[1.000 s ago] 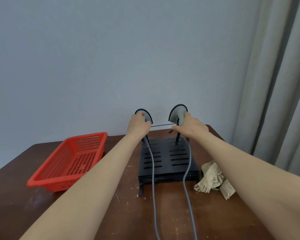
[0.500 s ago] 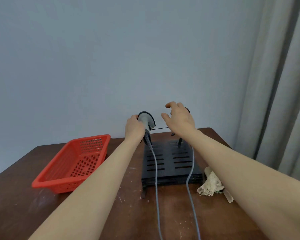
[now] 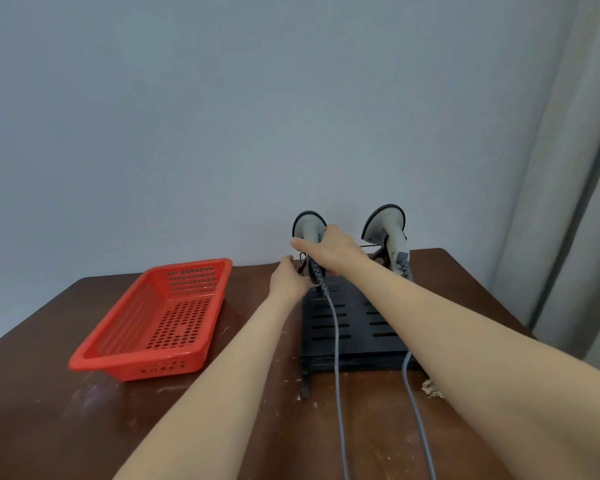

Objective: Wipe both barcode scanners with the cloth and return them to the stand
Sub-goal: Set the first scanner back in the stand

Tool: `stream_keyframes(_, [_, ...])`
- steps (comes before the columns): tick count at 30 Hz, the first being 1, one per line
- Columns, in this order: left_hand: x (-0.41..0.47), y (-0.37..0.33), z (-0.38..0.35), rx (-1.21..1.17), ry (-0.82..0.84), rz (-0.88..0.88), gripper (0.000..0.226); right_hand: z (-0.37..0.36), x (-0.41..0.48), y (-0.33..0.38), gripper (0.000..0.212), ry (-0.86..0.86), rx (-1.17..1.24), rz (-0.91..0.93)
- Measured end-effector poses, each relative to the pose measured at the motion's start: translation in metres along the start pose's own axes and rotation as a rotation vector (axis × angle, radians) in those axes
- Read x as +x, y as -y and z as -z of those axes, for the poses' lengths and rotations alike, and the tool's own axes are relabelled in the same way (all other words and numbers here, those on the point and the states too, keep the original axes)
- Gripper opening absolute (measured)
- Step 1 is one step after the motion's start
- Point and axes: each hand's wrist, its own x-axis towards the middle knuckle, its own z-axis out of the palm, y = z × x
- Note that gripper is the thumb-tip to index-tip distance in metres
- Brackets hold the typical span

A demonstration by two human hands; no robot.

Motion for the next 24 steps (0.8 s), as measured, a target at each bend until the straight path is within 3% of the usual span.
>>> stream_keyframes(7, [0.01,0.0,-0.02,0.189,-0.047,-0.119,0.037,-0.006,0.007,-0.004,0.079,0.024,0.057,-0.033])
stream_keyframes(14, [0.011,0.006,-0.024,0.099,-0.126,-0.158,0.016,-0.014,0.01,-0.006,0.072,-0.033,0.018,0.004])
stream_keyframes(24, [0.006,0.001,-0.022,0.107,-0.115,-0.205,0.022,-0.019,0.003,-0.01,0.063,-0.156,0.071,0.038])
